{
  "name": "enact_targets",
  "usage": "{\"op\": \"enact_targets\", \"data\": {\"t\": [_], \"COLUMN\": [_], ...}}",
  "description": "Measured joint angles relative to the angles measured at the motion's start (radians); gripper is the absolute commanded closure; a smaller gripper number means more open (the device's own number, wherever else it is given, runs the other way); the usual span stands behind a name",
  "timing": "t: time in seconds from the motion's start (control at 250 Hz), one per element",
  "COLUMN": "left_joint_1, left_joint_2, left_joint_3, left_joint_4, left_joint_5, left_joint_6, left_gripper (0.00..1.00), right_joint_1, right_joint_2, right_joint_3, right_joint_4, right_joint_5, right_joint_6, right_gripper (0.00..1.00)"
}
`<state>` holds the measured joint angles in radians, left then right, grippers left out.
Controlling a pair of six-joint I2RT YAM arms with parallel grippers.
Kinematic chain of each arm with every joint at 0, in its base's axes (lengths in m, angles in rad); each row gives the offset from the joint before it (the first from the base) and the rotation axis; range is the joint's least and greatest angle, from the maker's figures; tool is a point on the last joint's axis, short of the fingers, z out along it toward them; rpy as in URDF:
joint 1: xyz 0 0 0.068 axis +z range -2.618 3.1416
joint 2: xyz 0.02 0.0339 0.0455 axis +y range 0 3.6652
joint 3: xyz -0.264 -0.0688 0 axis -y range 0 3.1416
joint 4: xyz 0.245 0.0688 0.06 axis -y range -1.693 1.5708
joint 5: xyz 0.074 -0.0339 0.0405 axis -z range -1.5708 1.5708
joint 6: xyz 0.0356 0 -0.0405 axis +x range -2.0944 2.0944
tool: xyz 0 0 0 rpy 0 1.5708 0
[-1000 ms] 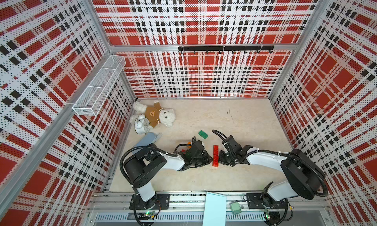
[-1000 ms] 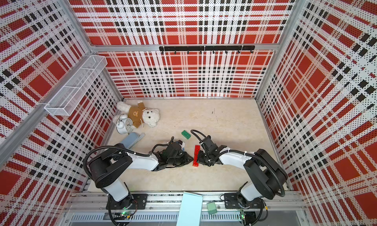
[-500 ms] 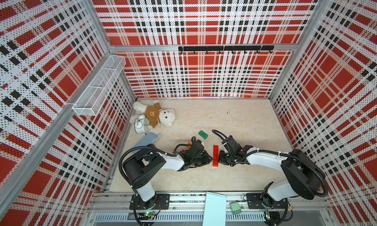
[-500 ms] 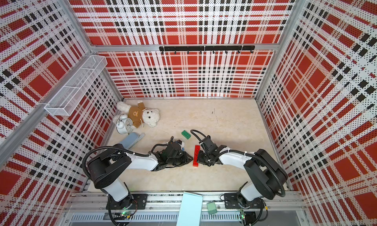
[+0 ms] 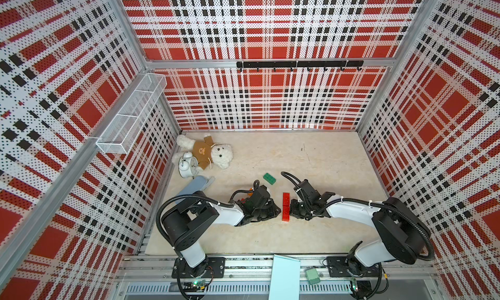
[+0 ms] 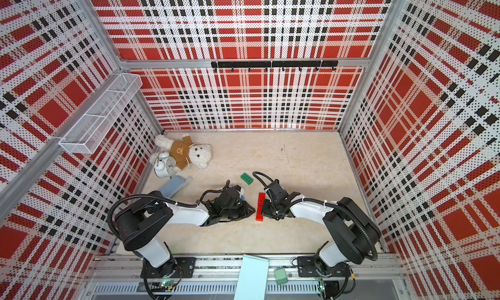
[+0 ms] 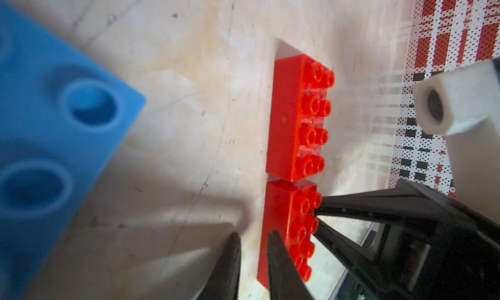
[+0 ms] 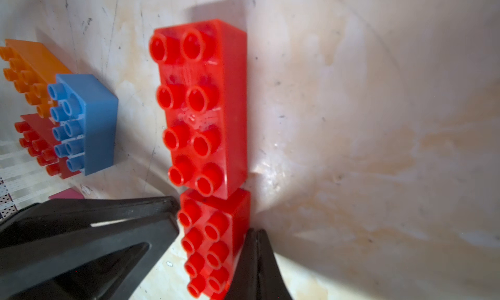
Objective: Assemble a small pinwheel with lego
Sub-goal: Assemble the lego brick at the center of the board.
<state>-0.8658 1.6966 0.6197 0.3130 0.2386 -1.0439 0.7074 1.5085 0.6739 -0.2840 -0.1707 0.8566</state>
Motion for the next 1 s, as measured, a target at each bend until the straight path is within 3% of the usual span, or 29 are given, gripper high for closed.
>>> {"op": "enact_targets", "data": {"t": [1.0], "left_joint_1": [0.034], "left_joint_2": [0.030], "left_joint_3": [0.004], "left_joint_4": [0.046], "left_joint_5": [0.048], "left_joint_6": [0.003], "left_gripper": [0.74], "right_joint_1": [-0.002], "right_joint_2": [0.013], "right_joint_3": [0.016], "right_joint_4": [-0.006], "right_joint_5": [0.008], "right_joint_6": [0.000], "right_gripper": [0.96]}}
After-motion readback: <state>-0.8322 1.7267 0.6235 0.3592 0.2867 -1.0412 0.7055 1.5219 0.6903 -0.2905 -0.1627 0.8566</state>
